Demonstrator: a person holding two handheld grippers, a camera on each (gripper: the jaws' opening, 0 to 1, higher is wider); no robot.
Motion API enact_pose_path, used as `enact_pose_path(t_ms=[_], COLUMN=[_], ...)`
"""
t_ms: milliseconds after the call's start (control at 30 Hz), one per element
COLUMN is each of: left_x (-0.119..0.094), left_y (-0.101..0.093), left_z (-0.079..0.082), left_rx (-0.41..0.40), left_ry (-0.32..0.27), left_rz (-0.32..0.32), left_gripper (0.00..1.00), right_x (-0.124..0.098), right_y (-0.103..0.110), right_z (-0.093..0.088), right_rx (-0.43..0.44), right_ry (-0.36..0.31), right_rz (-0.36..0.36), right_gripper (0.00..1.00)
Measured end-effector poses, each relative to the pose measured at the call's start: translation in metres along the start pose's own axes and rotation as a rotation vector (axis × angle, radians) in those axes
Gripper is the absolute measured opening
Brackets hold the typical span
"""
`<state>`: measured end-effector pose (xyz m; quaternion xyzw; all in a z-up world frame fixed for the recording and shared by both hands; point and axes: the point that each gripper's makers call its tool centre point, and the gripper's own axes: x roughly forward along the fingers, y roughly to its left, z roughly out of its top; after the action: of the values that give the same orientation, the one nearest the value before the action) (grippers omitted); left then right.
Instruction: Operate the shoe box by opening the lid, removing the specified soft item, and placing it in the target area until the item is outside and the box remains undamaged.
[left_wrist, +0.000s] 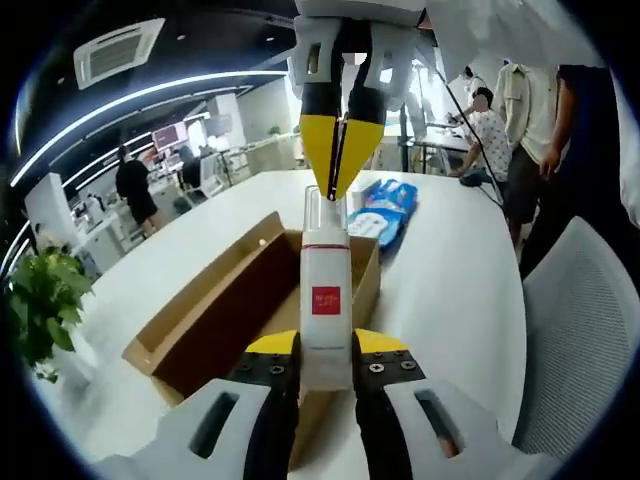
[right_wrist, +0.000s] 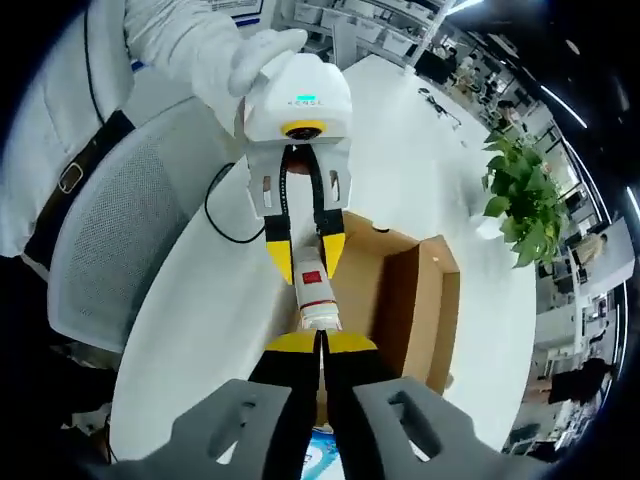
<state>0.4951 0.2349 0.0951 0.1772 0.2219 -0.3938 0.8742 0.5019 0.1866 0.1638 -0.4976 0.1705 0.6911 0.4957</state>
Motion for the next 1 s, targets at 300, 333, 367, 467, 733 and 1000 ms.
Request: enact_pose_path(t_ms=[300, 333, 367, 467, 733, 1000], left_x=[-0.001, -0.002, -0.003, -0.005, -0.006, -0.004], left_y=[-0.003, -0.003, -0.004, -0.003, -0.005, -0.006], left_z=[0.002, 0.001, 0.001, 0.002, 0.011, 0.010], left_rx=[0.011, 0.014, 0.010, 0.009, 0.020, 0.035], left_ry=[-0.004, -0.005, -0.012, -0.023, -0.053, -0.057], left_rz=[-0.001, -0.001, -0.002, -0.001, -0.024, -0.034], left_gripper=[0.18, 0.18, 0.18, 0.18, 0.18, 0.18], right_x=[0.001, 0.001, 0.001, 0.003, 0.013, 0.012], right_y=[-0.009, -0.009, -0.008, -0.007, -0.007, -0.008], right_z=[-0.003, -0.005, -0.008, -0.012, -0.001, 0.007], right_rx=[0.047, 0.060, 0.072, 0.082, 0.058, 0.025], right_ry=[-0.012, -0.006, 0.000, -0.010, -0.036, -0.038], right_rz=[-0.001, 0.003, 0.012, 0.023, 0.029, 0.038], right_gripper=[0.07, 0.11, 0.13, 0.23, 0.23, 0.18])
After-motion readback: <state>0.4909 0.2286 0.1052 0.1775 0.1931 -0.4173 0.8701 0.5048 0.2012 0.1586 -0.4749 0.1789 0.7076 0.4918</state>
